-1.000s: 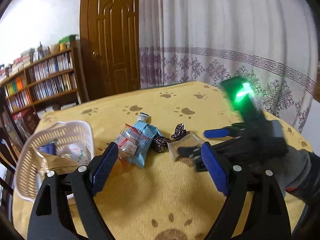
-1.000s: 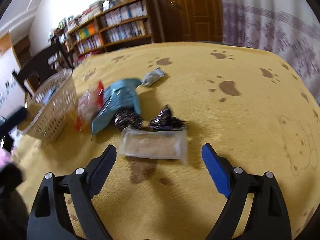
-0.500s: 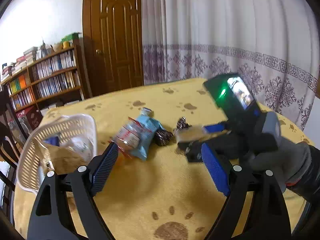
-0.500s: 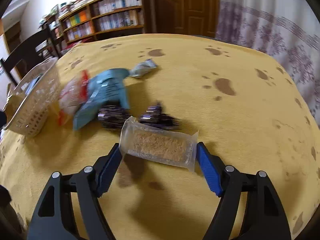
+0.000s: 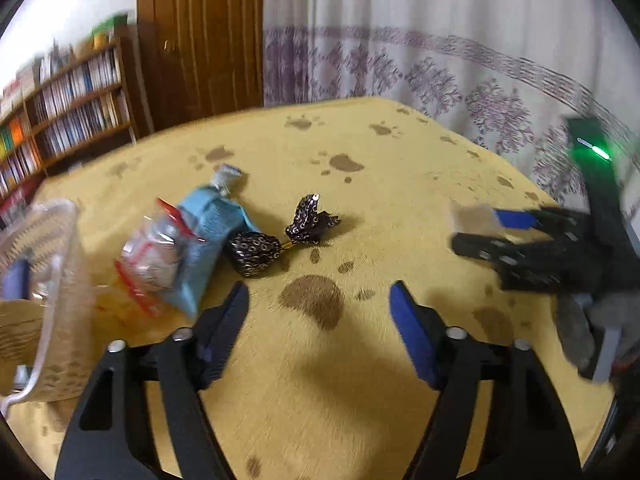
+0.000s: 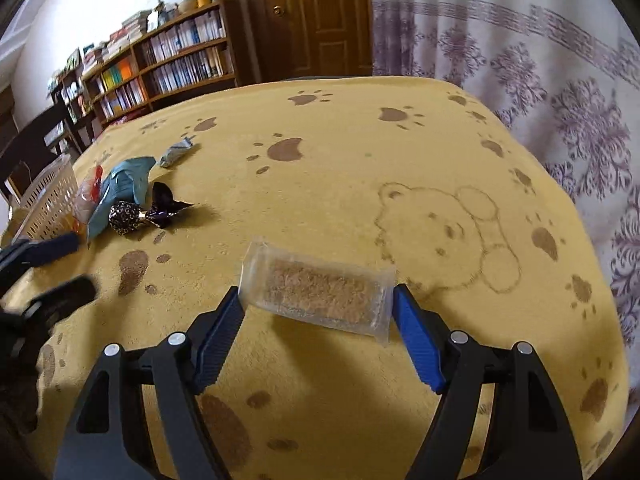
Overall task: Organize snacks
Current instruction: 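Hold the clear packet in the right tool while left tool grasps the purple wrapped candy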
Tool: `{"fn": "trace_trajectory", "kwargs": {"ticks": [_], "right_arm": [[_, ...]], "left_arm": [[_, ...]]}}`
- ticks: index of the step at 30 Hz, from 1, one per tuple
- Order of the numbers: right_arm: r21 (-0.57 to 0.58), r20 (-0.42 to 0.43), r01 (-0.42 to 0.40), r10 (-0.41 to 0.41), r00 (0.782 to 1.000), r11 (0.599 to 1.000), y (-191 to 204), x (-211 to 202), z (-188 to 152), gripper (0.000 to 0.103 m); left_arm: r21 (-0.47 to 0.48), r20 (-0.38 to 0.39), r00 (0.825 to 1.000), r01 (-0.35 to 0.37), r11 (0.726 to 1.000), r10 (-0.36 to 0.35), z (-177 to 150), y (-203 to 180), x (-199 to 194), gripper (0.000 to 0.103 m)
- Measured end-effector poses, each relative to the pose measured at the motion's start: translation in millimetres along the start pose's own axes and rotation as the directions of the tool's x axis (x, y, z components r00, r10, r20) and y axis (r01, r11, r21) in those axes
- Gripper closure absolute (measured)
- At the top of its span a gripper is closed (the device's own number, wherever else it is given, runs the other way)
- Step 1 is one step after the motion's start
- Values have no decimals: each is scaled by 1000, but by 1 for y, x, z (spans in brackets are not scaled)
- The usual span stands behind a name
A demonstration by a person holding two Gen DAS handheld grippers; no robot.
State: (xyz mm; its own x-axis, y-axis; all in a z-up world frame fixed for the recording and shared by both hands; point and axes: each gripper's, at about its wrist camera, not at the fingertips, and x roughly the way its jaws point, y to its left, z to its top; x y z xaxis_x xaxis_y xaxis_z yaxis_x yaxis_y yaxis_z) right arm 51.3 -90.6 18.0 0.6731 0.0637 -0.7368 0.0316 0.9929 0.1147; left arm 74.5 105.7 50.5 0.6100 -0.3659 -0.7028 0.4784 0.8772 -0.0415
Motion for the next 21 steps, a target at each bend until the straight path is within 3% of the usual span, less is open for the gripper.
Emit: {"fn": "trace_trajectory", "kwargs": {"ticks": [4, 8, 21], "right_arm": [[2, 23, -30, 30, 999, 1000, 1, -5, 0, 28], [-28, 31, -51, 51, 998, 998, 10, -6, -1, 28], [-29, 34, -41, 42, 999, 999, 12, -5, -3, 28]], "left_arm": [[-75, -66, 998, 6, 997, -11, 9, 13, 33, 44], [-107, -72, 997, -15, 994, 7, 18, 21, 53, 45], [-109, -53, 987, -155, 982, 150, 23, 31, 40, 44]]}}
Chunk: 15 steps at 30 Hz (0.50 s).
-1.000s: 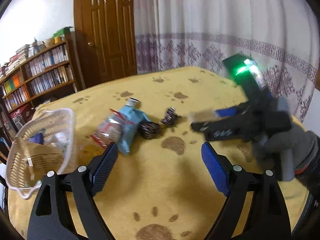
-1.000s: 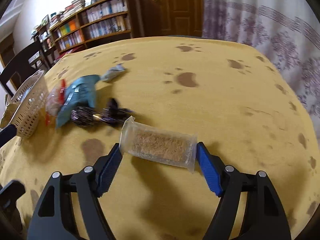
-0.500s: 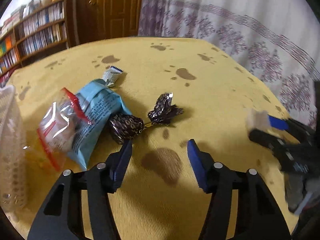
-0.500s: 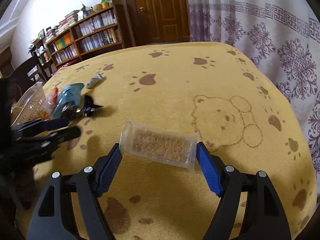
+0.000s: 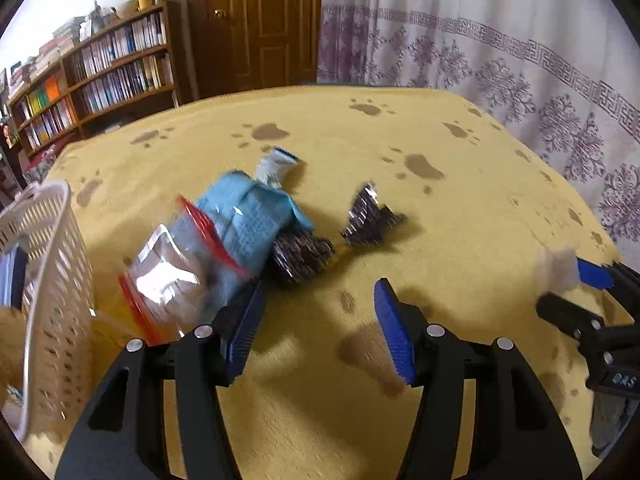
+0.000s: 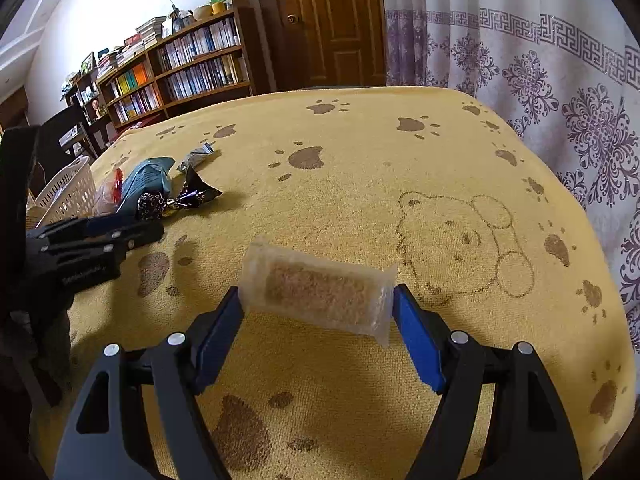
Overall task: Organize snacks
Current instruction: 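Hold the clear packet in the right tool while left tool grasps the purple wrapped candy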
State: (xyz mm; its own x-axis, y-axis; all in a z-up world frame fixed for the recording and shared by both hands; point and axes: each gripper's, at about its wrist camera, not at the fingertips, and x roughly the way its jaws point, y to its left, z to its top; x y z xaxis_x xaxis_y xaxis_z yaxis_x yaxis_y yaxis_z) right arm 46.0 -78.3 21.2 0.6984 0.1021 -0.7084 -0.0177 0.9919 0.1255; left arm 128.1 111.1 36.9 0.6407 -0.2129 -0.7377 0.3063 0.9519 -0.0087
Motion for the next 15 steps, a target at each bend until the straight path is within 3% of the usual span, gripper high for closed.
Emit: {"fn": "trace_trajectory", "kwargs": {"ticks": [5, 10, 13, 15], "right_arm": [[20, 5, -5, 5, 1000, 1000, -4, -1, 0, 28], [39, 9, -18, 18, 1000, 999, -8, -1, 1, 28], [54, 10, -16, 15, 1000, 998, -11, 0, 2, 28], [69, 12, -11, 10, 1000, 998, -14, 0, 3, 28]], "left_arm": [[11, 12, 1000, 10, 1000, -10, 13, -5, 12, 44], [22, 20, 992, 122, 992, -122, 13, -22, 11, 44], [69, 29, 974, 224, 972, -226, 8, -37, -2, 44], [109, 42, 971, 229, 967, -235, 6, -43, -9, 44]]}}
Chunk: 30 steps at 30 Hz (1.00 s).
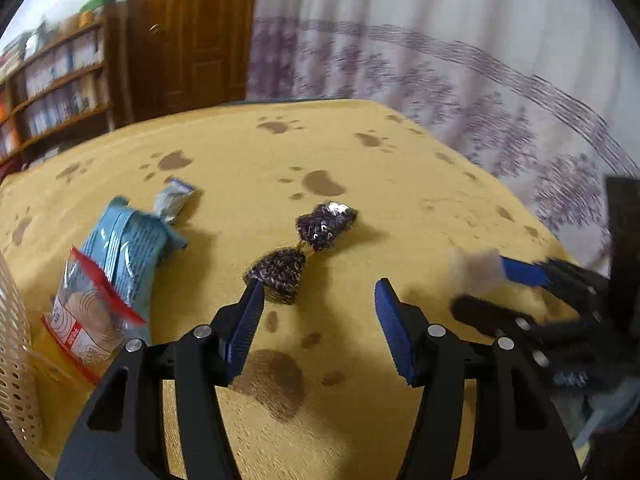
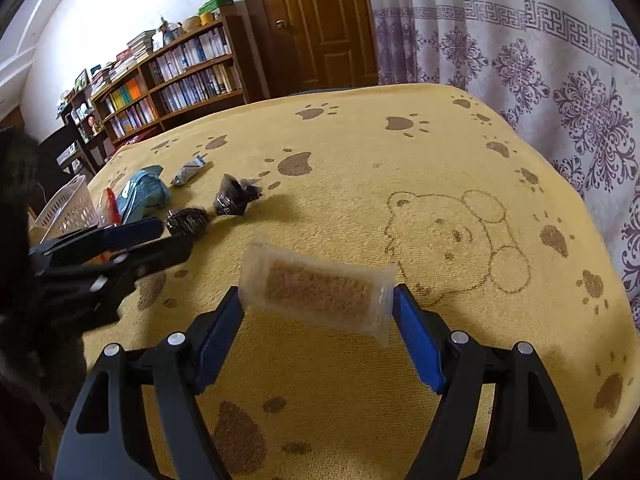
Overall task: Organize snacks
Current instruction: 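Hold the clear packet in the right tool while left tool grasps the purple wrapped candy, then carry the purple wrapped candy into the white basket with the left tool and release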
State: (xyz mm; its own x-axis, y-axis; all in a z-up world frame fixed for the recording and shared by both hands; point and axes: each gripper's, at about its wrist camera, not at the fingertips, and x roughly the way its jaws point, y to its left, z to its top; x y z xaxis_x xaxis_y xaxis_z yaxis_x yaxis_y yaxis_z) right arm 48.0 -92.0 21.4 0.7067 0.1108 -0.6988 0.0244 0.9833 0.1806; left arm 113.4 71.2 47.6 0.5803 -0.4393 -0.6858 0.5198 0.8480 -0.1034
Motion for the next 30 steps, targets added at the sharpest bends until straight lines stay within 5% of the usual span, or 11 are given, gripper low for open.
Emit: {"fn": "trace_trajectory", "kwargs": {"ticks": [5, 11, 15, 18, 30], "right_arm": [[10, 2, 12, -12, 1000, 1000, -1, 1, 1, 28], [6, 3, 12, -12, 1000, 1000, 0, 2, 1, 28], [9, 4, 11, -11, 1000, 1000, -1, 2, 2, 28], [2, 7, 13, -13, 1000, 1000, 0, 1, 1, 28], [-4, 25, 32, -32, 999, 999, 2, -1, 0, 28]], "left_arm": [[16, 24, 995, -96, 995, 95, 6, 7, 0, 44], [20, -30, 994, -104, 994, 104, 11, 11, 25, 45], [20, -66, 993, -101, 995, 103, 11, 11, 33, 68], [-5, -68, 993, -101, 995, 101, 10, 13, 33, 70], [-112, 75, 994, -66, 991, 75, 1, 11, -24, 70]]}}
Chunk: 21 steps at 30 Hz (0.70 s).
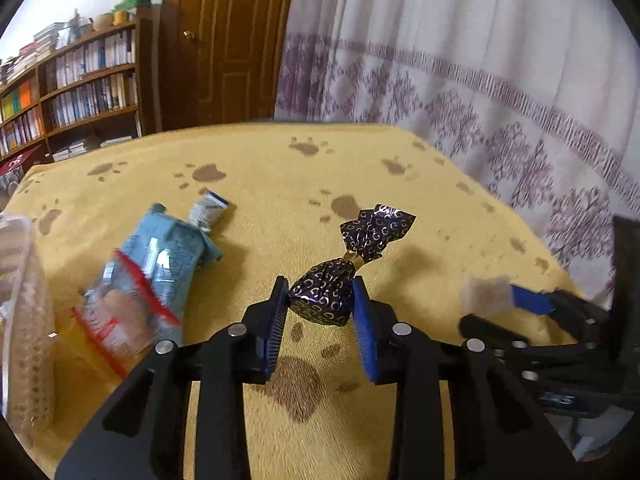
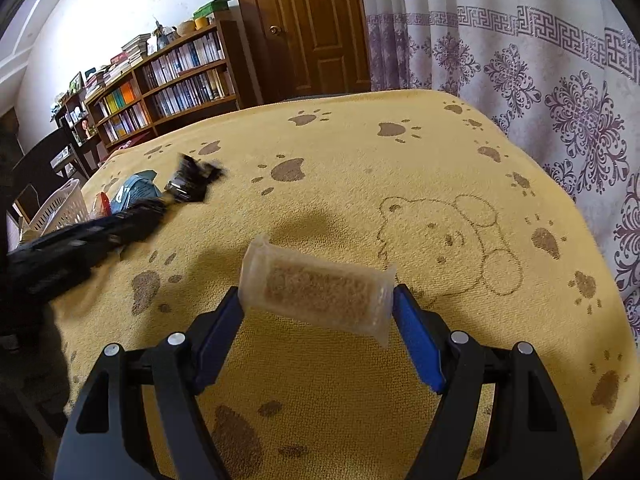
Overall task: Organize snacks
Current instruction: 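Carry the purple wrapped candy into the white basket with the left tool and release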
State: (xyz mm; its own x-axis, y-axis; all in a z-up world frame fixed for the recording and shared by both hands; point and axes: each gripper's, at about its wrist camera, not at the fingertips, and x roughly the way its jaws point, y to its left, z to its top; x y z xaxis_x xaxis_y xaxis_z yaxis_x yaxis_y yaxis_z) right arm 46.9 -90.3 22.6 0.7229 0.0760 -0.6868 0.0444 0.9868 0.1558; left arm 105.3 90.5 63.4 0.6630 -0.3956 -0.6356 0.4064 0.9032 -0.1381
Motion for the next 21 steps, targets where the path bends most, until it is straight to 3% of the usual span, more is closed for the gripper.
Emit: {"fn": "trace_trajectory", "kwargs": {"ticks": [7, 10, 15, 21], "right_arm": [[6, 21, 20, -20, 1000, 1000, 1, -5, -1, 28], [4, 23, 10, -10, 1000, 1000, 6, -7, -3, 28], [-32, 24, -3, 3, 1000, 999, 23, -9, -7, 28], [-60, 20, -22, 23, 1000, 998, 39, -11, -14, 28]], "left_arm": [[-51, 94, 990, -105, 993, 109, 1, 15, -58, 70], [-88, 128, 975, -173, 981, 183, 1, 28, -83, 70], [-127, 179, 912, -350, 928, 369, -2, 53, -124, 70], [-259, 178, 860, -428, 866, 478, -9, 101, -159, 70]]}}
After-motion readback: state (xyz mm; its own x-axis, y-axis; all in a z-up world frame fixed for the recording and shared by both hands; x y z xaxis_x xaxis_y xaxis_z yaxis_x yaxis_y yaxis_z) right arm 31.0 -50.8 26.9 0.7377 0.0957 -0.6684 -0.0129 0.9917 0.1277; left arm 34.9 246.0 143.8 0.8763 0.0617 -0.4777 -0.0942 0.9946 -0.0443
